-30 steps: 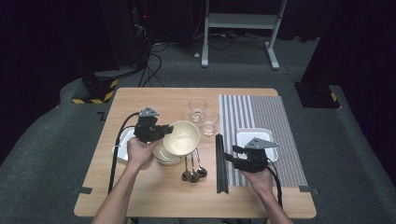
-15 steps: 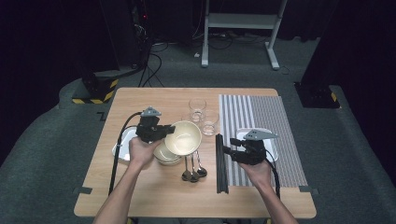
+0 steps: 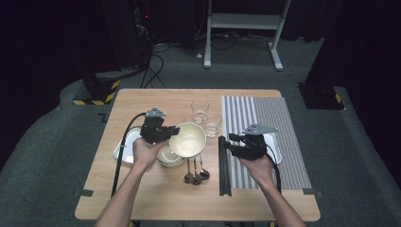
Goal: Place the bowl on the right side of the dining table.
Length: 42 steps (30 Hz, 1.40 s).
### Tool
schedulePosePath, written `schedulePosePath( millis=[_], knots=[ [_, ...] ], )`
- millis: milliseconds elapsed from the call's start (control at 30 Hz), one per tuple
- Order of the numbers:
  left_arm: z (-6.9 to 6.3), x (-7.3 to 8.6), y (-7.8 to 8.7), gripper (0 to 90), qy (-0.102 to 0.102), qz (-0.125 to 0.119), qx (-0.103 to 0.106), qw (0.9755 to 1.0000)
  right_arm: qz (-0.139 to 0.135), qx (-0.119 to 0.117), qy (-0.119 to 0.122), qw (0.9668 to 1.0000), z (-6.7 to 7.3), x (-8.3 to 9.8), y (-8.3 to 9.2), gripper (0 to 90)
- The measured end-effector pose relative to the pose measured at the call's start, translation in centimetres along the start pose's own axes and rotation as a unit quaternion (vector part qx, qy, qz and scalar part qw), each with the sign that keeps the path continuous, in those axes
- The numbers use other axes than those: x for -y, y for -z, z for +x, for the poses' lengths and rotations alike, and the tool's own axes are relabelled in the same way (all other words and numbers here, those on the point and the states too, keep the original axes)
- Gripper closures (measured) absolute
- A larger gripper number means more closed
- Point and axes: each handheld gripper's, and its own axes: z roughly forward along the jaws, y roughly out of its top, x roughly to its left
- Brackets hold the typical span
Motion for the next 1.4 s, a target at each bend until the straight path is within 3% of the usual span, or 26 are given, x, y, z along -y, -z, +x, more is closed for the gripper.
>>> schedulePosePath(
  millis=[567,1000,1200,1400],
  knots=[
    [-0.3,-0.2,-0.2,84.2,-0.005,0.002,-0.002,1.0,-0.004,-0.015,-0.006,0.9999,1.5,-3.4,-2.1,55.9],
    [-0.3,-0.2,-0.1,84.2,-0.005,0.003,-0.005,1.0,0.015,-0.005,-0.01,0.9998,1.6,-4.3,-3.8,57.0],
    [-0.4,-0.2,-0.2,84.2,-0.003,0.004,-0.004,1.0,0.002,-0.006,-0.013,0.9999,1.7,-4.5,-3.5,56.9],
    [-0.4,-0.3,-0.4,84.2,0.0,0.002,-0.004,1.0,0.007,-0.009,-0.009,0.9999,2.0,-4.6,-3.6,56.9]
  ],
)
